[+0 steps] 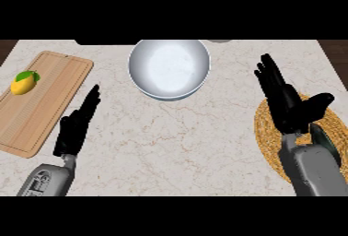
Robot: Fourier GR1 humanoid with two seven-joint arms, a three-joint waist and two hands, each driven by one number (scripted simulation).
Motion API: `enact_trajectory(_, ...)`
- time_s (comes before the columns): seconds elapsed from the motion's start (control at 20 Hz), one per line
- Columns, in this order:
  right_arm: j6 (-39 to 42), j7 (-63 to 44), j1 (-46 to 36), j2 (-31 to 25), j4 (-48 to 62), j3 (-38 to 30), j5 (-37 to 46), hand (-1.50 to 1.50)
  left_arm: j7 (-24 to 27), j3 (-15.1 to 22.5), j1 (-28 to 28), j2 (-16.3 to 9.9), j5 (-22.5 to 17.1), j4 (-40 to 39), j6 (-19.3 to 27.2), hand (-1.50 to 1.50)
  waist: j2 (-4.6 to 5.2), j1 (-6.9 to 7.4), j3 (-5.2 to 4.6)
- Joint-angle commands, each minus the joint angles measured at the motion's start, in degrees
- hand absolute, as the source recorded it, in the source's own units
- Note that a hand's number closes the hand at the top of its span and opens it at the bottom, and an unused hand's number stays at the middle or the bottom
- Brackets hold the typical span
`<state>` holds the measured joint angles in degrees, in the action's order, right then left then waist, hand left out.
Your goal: Pick the eggplant from the placemat and place it in the bowl
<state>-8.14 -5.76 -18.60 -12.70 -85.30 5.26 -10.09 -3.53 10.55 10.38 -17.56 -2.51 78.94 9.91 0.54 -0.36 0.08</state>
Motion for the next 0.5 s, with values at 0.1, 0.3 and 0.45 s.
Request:
enact_trajectory(0.1, 7.62, -8.70, 7.63, -7.27, 1.23, -2.53, -4.22, 1.50, -1.36, -1.80, 0.11, 0.99, -2.24, 6.15, -0.18, 0.00, -0.67, 0.17, -0.05)
enact_trajectory(0.3, 12.01, -10.80, 9.54, -25.26, 3.15, 5.14, 15.13, 1.50, 1.41, -0.93, 0.36, 3.75, -2.62, 5.20, 0.61, 0.00, -0.32, 0.42, -1.88)
enact_trajectory(0.45, -8.20, -3.86, 17.27, -13.89, 4.34, -9.94, 8.75, -1.50, 0.52, -1.66, -2.06, 5.06, -3.73, 7.07, 2.02, 0.00, -1.05, -2.14, 0.01)
